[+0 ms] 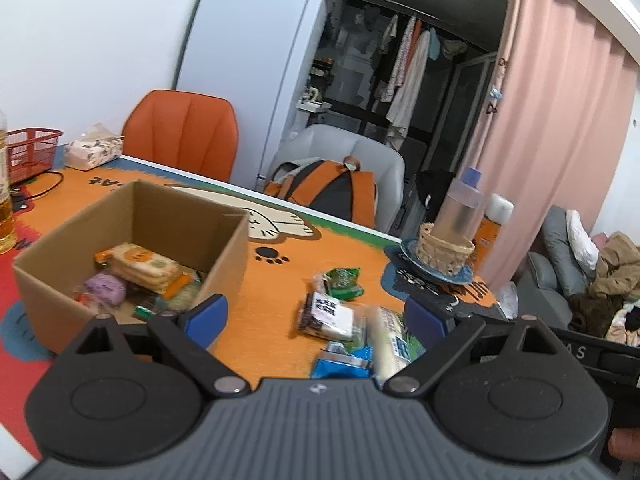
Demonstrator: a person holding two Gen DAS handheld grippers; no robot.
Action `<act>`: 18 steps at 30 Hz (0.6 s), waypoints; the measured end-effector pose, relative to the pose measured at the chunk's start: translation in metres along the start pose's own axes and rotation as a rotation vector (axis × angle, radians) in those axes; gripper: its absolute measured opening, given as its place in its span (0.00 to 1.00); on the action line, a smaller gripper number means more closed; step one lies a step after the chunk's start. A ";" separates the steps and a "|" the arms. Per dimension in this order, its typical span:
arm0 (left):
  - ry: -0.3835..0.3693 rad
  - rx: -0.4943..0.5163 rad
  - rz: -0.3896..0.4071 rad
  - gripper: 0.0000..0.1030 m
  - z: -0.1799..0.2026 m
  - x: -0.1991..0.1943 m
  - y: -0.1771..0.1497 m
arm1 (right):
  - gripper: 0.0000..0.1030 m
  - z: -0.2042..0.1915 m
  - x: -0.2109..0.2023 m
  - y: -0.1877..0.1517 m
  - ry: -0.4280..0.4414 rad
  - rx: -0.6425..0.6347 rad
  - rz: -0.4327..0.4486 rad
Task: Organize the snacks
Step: 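Move both grippers back to the snack pile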
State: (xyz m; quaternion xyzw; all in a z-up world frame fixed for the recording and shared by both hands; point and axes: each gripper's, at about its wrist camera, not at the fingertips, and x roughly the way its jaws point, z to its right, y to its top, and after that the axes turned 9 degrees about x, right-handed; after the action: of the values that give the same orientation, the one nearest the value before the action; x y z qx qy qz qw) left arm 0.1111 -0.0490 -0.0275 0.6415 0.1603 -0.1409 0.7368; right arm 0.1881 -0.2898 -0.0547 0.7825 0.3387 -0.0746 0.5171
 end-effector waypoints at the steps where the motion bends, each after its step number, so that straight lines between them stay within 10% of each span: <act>1: -0.003 0.002 -0.007 0.90 0.002 0.003 -0.001 | 0.79 0.002 0.001 -0.001 0.001 0.005 -0.005; 18: -0.034 0.038 -0.098 0.61 0.027 0.054 -0.022 | 0.72 0.035 0.040 -0.016 0.021 0.068 -0.105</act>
State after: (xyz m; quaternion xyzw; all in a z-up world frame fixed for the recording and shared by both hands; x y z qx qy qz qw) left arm 0.1524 -0.0790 -0.0666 0.6443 0.1761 -0.1906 0.7194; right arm 0.2171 -0.2981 -0.1013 0.7816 0.3820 -0.1047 0.4819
